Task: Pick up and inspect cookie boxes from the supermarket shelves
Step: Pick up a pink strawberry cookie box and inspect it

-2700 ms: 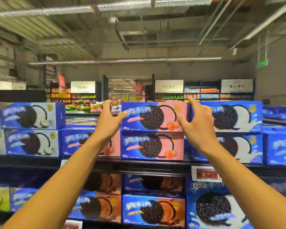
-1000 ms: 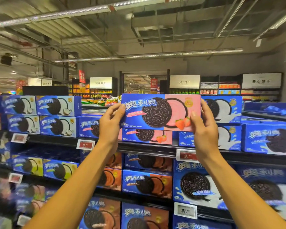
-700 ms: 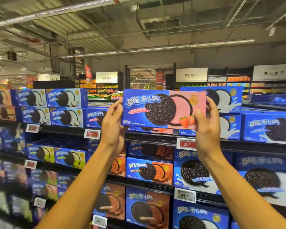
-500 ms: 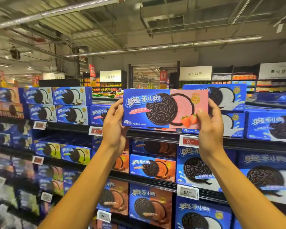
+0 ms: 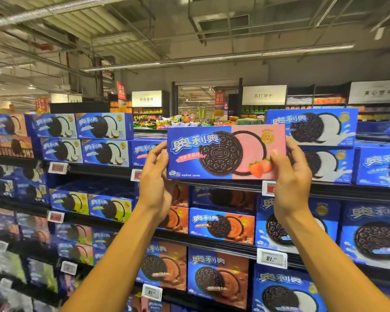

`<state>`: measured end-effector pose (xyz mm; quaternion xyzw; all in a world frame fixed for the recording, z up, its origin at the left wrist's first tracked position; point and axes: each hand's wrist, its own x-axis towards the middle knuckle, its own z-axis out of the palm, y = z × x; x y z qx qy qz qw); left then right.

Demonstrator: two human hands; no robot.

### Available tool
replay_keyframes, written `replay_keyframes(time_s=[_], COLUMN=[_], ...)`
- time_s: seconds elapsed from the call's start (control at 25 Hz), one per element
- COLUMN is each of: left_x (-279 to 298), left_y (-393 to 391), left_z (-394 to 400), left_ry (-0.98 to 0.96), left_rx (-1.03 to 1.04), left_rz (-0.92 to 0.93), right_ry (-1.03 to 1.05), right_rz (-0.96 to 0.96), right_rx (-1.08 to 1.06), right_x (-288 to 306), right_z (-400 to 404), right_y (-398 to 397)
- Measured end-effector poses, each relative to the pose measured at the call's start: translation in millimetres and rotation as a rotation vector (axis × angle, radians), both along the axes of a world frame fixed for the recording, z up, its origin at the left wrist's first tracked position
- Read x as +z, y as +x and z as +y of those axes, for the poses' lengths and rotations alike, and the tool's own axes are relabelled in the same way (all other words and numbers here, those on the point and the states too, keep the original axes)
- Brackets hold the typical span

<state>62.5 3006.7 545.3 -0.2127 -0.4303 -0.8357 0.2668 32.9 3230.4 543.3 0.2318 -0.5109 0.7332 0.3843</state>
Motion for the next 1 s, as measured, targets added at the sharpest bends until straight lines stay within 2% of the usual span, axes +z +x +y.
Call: replay_keyframes(time_s=[0.24, 0.48, 0.64, 0.76, 1.0], left_x=[-8.3, -25.1, -37.1, -48.0, -71.3], left_y=[-9.5, -14.1, -3.4, 5.8, 21.5], left_z=[-41.9, -64.0, -71.3, -65.2, -70.1], left_ry=[-0.010, -0.060, -0.318, -0.468, -0.611], left_rx=[-0.100, -0.282, -0.468, -0.457, -0.303], left_rz=[-0.029, 0.031, -0.078, -0.108, -0.063], right_ry=[-0.089, -0.234, -0.433, -0.466, -0.571], right_rz=[-0.053, -0.127, -0.330, -0.463, -0.644], right_rx=[0.039, 0.214, 0.476, 0.571, 0.545], right_x=[-9.8, -36.2, -63.2, -92.4, -156.3], right_z=[-29.6, -52.5, -71.3, -91.7, -134.3], right_y=[-4.8, -11.4, -20.5, -26.3, -38.6])
